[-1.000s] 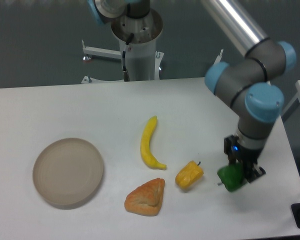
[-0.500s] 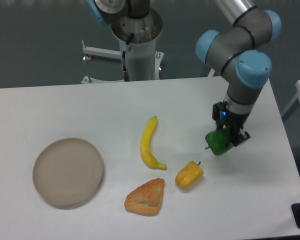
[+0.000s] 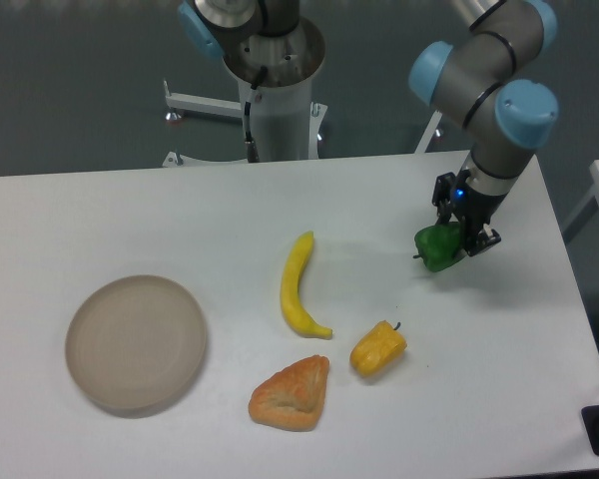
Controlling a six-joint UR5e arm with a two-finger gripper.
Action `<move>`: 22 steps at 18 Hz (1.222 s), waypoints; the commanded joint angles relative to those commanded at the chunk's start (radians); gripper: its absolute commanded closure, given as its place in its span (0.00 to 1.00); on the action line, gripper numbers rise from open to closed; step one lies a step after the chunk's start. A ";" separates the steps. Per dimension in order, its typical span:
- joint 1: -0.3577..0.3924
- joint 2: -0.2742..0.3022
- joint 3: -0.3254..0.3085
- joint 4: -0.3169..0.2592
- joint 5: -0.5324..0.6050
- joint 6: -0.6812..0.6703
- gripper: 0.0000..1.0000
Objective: Place the green pepper on the table
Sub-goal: 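Lower the green pepper onto the table surface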
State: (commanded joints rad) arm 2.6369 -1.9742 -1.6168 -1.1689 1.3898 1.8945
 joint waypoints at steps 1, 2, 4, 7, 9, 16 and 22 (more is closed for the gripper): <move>-0.002 0.000 -0.002 0.000 -0.002 -0.008 0.67; 0.000 0.000 -0.002 0.000 -0.005 -0.008 0.67; 0.003 -0.002 -0.003 -0.002 -0.023 -0.012 0.67; 0.011 -0.005 -0.011 -0.002 -0.054 -0.015 0.67; 0.012 -0.008 -0.015 -0.002 -0.061 -0.015 0.66; 0.015 -0.020 -0.028 -0.002 -0.071 -0.012 0.66; 0.017 -0.021 -0.022 -0.003 -0.086 -0.017 0.26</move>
State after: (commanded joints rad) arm 2.6538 -1.9957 -1.6383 -1.1720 1.3039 1.8776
